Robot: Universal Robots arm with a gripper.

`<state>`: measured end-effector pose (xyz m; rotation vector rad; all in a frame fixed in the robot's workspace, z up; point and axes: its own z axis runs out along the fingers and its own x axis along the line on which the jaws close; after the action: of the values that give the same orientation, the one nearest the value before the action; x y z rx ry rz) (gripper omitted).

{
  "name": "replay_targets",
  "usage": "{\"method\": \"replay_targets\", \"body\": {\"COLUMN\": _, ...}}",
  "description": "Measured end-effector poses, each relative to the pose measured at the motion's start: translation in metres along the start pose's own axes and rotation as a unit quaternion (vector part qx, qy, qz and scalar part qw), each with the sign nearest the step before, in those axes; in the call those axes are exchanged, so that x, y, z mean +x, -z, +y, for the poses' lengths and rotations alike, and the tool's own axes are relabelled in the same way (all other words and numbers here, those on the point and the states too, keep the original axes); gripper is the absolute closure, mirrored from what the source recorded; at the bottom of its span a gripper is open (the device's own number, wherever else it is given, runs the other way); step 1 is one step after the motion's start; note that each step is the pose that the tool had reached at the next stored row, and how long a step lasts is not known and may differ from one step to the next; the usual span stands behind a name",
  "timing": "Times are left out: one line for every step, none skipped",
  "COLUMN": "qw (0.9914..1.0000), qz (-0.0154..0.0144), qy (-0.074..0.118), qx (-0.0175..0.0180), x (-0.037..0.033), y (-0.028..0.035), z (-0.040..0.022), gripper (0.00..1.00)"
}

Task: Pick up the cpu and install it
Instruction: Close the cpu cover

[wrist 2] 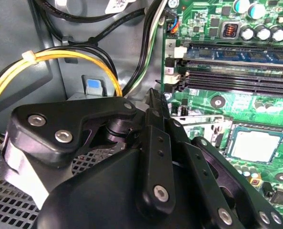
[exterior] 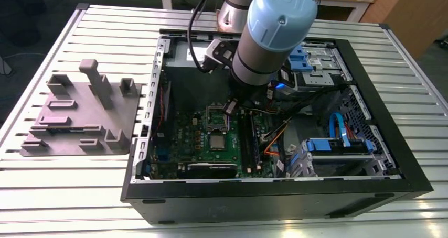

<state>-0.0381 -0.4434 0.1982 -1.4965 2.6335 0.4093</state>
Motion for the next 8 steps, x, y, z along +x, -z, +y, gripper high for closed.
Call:
{"method": "replay_targets", "body": {"qw": 1.0, "qz": 0.0002, "qy": 0.0, "qx": 0.0001, "x": -0.0001, "y": -0.0001, "z": 0.0, "gripper": 0.9}}
{"method": "replay_targets", "body": {"qw": 1.0, "qz": 0.0005, "qy": 0.0, "qx": 0.0, "x": -0.0001, "y": -0.0002, "z": 0.0001, "gripper": 0.9}}
{"method": "replay_targets", "body": {"qw": 1.0, "qz": 0.0018, "qy": 0.0, "qx": 0.0005, "x": -0.0003, "y": -0.0002, "z": 0.0002, "gripper": 0.9}}
{"method": "replay_targets", "body": {"qw": 0.99999, "qz": 0.0038, "qy": -0.001, "qx": 0.0012, "x": -0.0004, "y": -0.0003, "z": 0.0003, "gripper": 0.9}}
{"method": "replay_targets", "body": {"qw": 0.99998, "qz": 0.0057, "qy": -0.001, "qx": 0.0017, "x": -0.0005, "y": -0.0003, "z": 0.0003, "gripper": 0.9}}
{"method": "replay_targets", "body": {"qw": 0.99996, "qz": 0.0084, "qy": -0.001, "qx": 0.0026, "x": -0.0006, "y": -0.0003, "z": 0.0004, "gripper": 0.9}}
{"method": "replay_targets", "body": {"qw": 0.99994, "qz": 0.0107, "qy": -0.001, "qx": 0.0031, "x": -0.0006, "y": -0.0004, "z": 0.0004, "gripper": 0.9}}
{"method": "replay_targets", "body": {"qw": 0.99993, "qz": 0.0117, "qy": -0.002, "qx": 0.003, "x": -0.0007, "y": -0.0005, "z": 0.0004, "gripper": 0.9}}
